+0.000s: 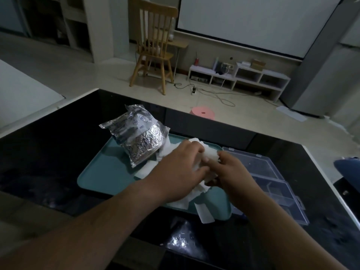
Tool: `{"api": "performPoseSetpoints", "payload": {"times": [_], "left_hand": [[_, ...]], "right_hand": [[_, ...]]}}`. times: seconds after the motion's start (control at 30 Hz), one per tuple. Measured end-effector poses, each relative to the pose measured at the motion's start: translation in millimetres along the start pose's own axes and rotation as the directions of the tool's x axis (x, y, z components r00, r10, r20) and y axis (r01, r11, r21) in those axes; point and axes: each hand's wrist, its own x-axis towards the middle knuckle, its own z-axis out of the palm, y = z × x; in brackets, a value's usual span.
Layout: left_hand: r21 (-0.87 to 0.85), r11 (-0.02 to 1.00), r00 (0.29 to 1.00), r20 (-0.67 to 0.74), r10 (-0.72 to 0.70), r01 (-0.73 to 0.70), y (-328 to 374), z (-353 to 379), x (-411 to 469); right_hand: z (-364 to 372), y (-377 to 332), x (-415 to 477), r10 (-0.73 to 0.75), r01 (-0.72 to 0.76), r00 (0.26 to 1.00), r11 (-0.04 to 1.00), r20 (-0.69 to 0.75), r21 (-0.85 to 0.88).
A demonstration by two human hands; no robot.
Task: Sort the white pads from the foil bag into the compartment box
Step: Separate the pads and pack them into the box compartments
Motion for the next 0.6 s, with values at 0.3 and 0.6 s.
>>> {"api": "performPoseSetpoints", "payload": {"times": [0.3,0.6], "left_hand": [[0.038,0.998,0.999,0.026,0.043,-0.044,-3.5,6.5,6.0],[-0.638,0.622,0.843,0.081,-0.532,0.454,-8.2,6.9,27.6]], "right_hand": [[-6.7,-4.8,-5.1,0.263,-0.267,0.964,0.927,0.049,0.264],[-0.2,-7.4,8.4,0.115,-0.08,0.976,0.979,-0.187,0.187]]}}
